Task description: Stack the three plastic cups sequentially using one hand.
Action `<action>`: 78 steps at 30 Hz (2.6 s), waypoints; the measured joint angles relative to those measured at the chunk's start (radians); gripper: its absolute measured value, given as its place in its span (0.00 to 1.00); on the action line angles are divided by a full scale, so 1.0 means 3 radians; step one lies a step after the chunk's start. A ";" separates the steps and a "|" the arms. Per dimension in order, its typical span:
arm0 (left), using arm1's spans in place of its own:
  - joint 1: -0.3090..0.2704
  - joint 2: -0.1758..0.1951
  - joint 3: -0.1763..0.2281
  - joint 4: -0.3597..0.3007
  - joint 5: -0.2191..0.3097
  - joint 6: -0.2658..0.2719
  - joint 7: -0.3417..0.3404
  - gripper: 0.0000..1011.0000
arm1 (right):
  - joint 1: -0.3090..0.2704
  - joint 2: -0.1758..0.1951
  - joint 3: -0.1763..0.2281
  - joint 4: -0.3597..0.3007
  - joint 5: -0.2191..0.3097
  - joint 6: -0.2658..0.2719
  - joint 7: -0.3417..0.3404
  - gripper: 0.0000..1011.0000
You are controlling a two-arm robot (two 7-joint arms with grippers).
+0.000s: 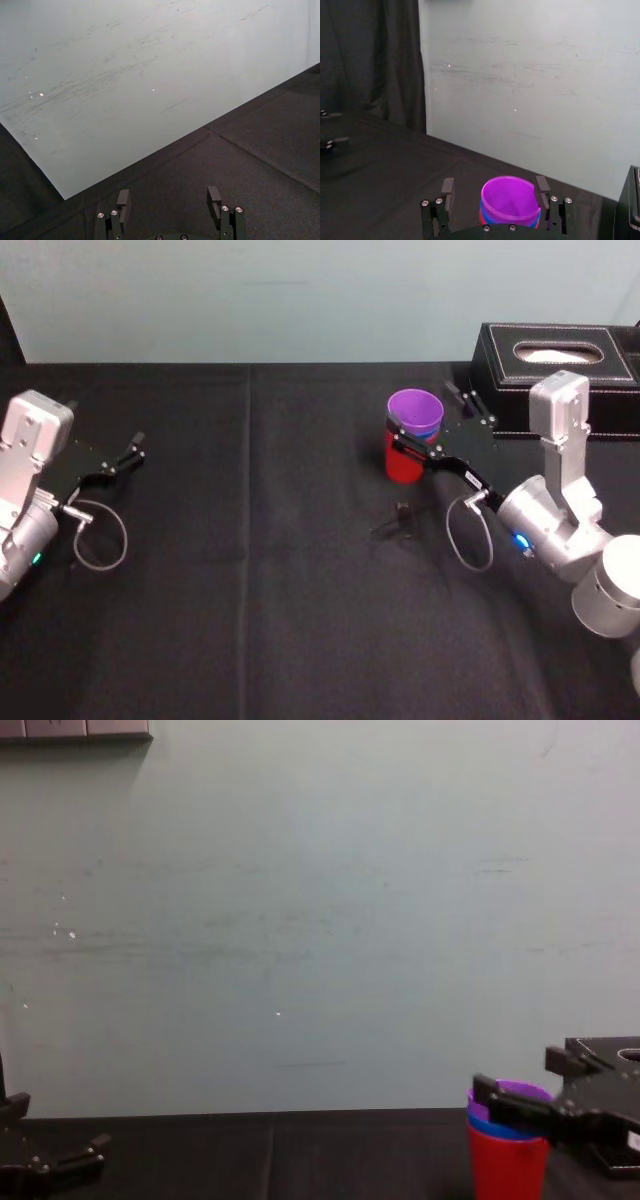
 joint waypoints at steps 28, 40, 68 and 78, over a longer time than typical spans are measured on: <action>0.0000 0.0000 0.0000 0.0000 0.0000 0.0000 0.0000 0.99 | -0.0587 0.0071 0.0085 -0.0112 -0.0141 -0.0165 -0.0081 0.99; 0.0000 0.0000 0.0000 0.0000 0.0000 0.0000 0.0000 0.99 | -0.0622 0.0085 0.0086 -0.0158 -0.0143 -0.0160 -0.0062 0.99; 0.0000 0.0000 0.0000 0.0000 0.0000 0.0000 0.0000 0.99 | -0.0609 0.0080 0.0085 -0.0146 -0.0141 -0.0160 -0.0064 0.99; 0.0000 0.0000 0.0000 0.0000 0.0000 0.0000 0.0000 0.99 | -0.0608 0.0080 0.0085 -0.0146 -0.0141 -0.0160 -0.0065 0.99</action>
